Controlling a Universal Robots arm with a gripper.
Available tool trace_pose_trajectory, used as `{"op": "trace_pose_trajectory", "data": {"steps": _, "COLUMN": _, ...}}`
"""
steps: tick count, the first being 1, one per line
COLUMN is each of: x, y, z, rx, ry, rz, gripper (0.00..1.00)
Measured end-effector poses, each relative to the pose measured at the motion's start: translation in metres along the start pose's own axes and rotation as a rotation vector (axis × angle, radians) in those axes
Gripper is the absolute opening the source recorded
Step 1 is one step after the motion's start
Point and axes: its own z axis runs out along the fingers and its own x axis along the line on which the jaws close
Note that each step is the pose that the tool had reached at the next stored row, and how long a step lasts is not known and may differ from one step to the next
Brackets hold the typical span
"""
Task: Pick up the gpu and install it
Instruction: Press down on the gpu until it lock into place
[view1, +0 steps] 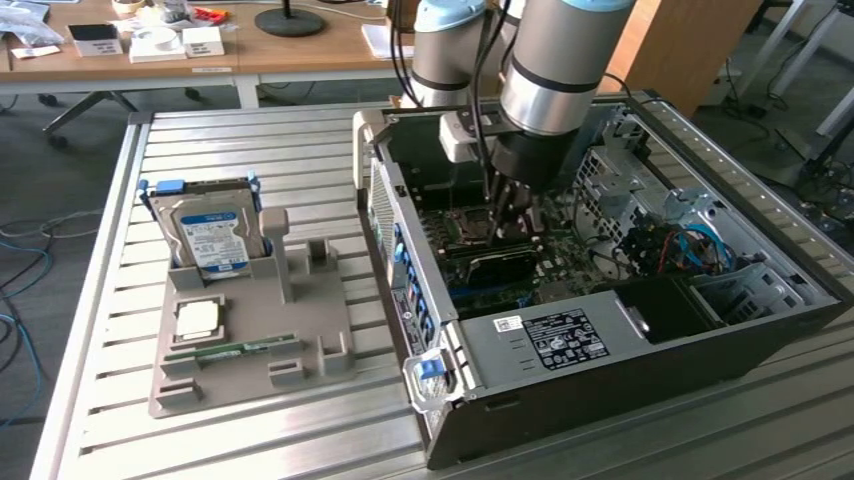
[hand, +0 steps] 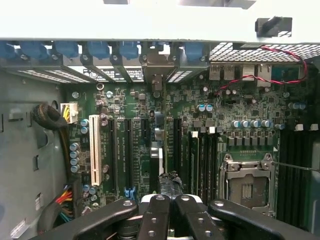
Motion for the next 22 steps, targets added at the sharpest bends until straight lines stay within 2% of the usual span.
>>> {"op": "trace_pose_trajectory", "data": {"steps": 4, "x": 0.0, "y": 0.0002, "z": 0.0036, "rx": 0.0, "ry": 0.0, "rz": 0.0, "gripper": 0.11}}
{"op": "trace_pose_trajectory", "data": {"steps": 13, "x": -0.002, "y": 0.0005, "z": 0.0042, "rx": 0.0, "ry": 0.0001, "rz": 0.0, "gripper": 0.11}}
{"op": "trace_pose_trajectory", "data": {"steps": 22, "x": -0.001, "y": 0.0006, "z": 0.011, "rx": 0.0, "ry": 0.0001, "rz": 0.0, "gripper": 0.11}}
